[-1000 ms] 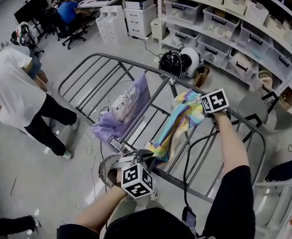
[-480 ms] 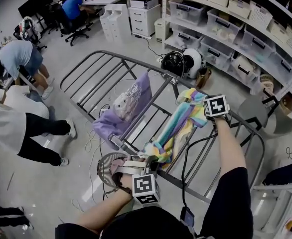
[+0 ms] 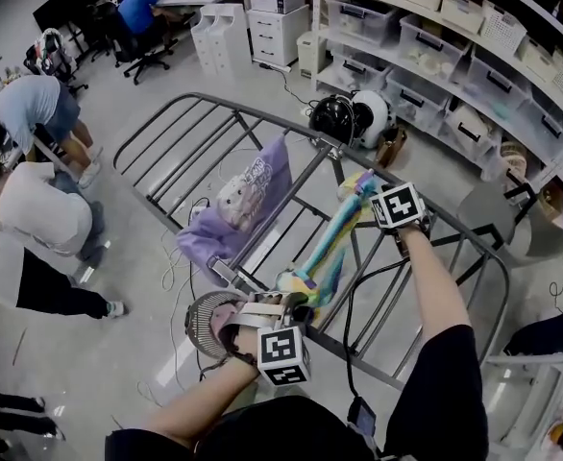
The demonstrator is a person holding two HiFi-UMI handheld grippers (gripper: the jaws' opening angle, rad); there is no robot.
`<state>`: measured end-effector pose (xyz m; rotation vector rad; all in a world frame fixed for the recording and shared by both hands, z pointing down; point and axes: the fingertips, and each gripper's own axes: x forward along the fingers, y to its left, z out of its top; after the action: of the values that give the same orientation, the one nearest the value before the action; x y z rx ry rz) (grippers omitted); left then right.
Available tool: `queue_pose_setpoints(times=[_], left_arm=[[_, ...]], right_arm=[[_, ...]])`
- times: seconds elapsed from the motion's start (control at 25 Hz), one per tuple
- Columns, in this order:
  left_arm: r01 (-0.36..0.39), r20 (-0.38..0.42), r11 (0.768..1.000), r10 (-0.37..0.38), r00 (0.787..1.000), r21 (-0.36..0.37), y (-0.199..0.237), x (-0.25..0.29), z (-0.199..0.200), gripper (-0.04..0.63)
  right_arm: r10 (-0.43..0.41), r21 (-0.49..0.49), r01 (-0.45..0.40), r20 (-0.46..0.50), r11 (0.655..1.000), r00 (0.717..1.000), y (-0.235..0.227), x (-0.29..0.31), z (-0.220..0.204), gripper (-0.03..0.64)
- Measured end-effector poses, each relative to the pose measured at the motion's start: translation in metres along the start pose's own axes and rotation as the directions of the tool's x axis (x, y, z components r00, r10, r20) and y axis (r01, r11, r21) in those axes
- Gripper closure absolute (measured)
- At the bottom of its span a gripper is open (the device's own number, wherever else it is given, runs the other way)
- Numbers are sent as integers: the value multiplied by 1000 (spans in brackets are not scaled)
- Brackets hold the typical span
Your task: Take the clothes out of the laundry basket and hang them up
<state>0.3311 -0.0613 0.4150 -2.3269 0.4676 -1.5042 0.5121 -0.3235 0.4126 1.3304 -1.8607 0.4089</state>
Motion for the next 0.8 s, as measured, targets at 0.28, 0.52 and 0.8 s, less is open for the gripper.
queue_pose_setpoints(times=[0.28, 0.52, 0.8], left_arm=[[-5, 46, 999, 7, 999, -39, 4, -7, 5, 498], [-34, 91, 992, 45, 995, -120, 22, -24, -3, 428], [-27, 195, 983, 62, 979, -179, 24, -51, -16, 419]], right_arm=[[24, 23, -25, 52, 999, 998, 10, -15, 2, 508], [39, 108, -52, 124, 993, 992, 20, -43, -5, 508], [-26, 254, -47, 276, 966, 961, 43, -110, -14, 508]])
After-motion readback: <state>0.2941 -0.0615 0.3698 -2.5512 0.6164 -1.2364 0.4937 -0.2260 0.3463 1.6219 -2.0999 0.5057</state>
